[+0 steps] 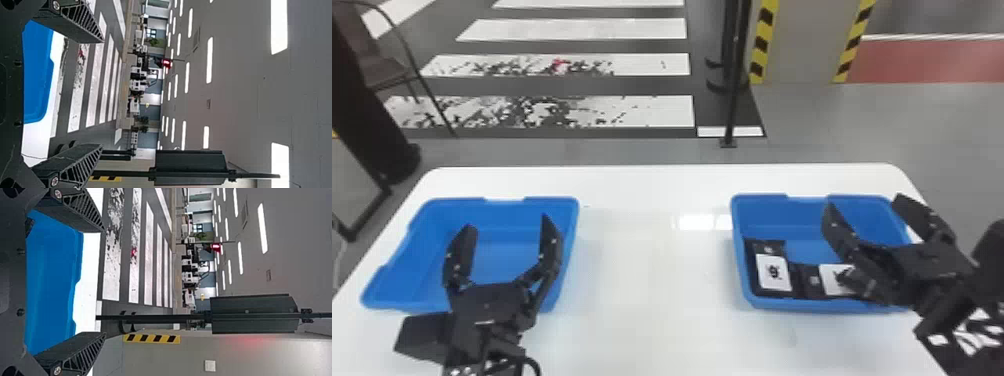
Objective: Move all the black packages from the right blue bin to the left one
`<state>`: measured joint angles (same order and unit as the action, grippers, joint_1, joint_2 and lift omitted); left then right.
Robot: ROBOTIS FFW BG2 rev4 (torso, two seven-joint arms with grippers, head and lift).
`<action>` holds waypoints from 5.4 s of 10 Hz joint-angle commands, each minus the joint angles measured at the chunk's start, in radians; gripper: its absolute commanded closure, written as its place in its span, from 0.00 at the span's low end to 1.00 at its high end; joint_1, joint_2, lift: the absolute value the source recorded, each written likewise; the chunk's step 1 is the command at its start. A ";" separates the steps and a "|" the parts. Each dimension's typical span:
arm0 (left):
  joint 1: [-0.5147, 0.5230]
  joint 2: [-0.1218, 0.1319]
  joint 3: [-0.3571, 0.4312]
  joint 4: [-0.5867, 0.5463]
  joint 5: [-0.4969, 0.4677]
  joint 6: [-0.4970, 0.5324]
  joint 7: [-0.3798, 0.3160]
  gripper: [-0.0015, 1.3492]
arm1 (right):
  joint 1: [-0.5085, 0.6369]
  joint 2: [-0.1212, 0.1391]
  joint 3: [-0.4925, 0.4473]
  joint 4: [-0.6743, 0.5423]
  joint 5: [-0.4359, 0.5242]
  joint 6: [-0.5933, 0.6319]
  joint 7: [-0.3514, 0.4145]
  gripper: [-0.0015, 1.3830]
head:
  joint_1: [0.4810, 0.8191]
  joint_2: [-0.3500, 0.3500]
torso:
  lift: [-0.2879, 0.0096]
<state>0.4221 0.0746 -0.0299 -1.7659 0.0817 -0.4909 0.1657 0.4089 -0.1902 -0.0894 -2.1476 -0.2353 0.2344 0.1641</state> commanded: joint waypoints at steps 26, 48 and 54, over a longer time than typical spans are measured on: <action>-0.002 0.001 -0.004 0.000 0.014 0.000 0.000 0.07 | -0.281 -0.034 0.099 0.178 0.026 0.644 0.141 0.10 | 0.63 0.61 | 0.45; -0.010 0.001 -0.018 0.032 0.048 -0.074 -0.003 0.07 | -0.242 -0.043 0.071 0.131 -0.106 0.585 0.144 0.83 | 0.63 0.67 | 0.45; -0.056 0.062 -0.303 -0.042 0.311 -0.194 0.015 0.07 | -0.429 -0.112 0.281 0.252 -0.343 0.409 0.423 0.83 | 0.63 0.74 | 0.45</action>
<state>0.3691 0.1290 -0.3081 -1.7986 0.3788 -0.6880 0.1809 -0.0122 -0.2984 0.1686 -1.8999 -0.5628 0.6473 0.5866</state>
